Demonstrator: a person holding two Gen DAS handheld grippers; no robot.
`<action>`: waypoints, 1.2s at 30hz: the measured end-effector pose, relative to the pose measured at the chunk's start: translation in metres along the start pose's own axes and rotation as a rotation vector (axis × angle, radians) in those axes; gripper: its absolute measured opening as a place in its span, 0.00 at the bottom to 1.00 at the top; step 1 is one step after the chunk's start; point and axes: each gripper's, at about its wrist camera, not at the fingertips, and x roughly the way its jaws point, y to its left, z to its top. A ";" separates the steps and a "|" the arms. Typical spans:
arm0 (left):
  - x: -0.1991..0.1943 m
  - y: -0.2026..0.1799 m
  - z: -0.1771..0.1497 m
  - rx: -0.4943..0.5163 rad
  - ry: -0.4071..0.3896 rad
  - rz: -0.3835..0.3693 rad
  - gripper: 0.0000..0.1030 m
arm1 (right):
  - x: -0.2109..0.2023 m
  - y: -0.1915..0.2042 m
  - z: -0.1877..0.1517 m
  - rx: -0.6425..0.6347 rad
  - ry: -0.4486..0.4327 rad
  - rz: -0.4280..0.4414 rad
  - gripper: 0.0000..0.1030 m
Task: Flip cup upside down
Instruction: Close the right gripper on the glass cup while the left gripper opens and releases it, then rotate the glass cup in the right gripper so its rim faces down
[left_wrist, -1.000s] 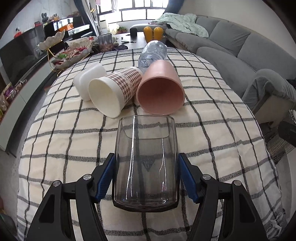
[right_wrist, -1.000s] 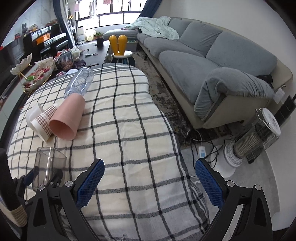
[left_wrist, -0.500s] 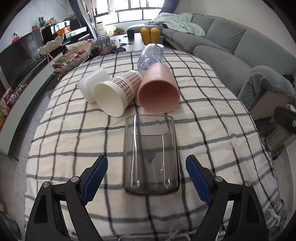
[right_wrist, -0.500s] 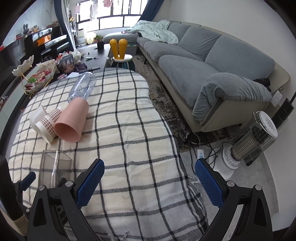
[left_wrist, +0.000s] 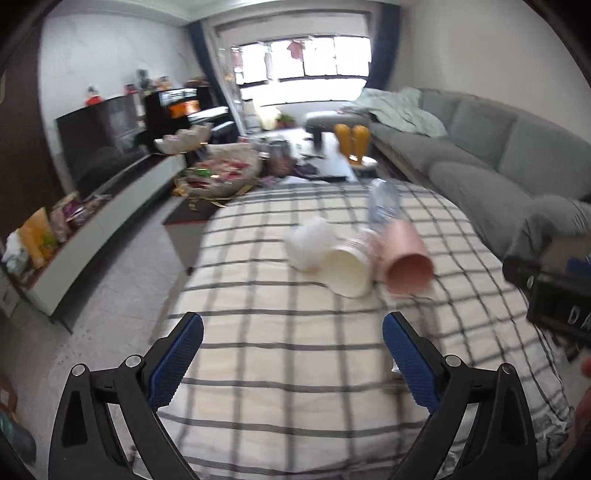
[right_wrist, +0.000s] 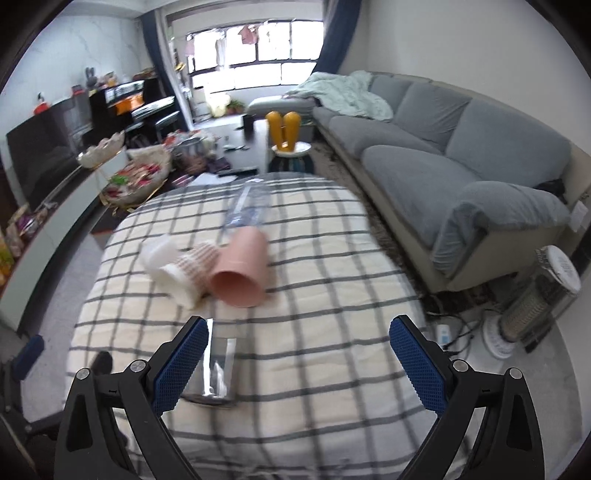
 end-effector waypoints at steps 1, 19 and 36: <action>-0.001 0.011 0.000 -0.017 -0.004 0.013 0.97 | 0.004 0.010 0.000 -0.006 0.021 0.017 0.96; 0.055 0.087 -0.022 -0.180 0.069 0.089 0.97 | 0.109 0.068 -0.042 -0.014 0.337 -0.038 0.95; 0.085 0.094 -0.030 -0.217 0.156 0.057 0.97 | 0.140 0.069 -0.056 0.005 0.440 -0.010 0.65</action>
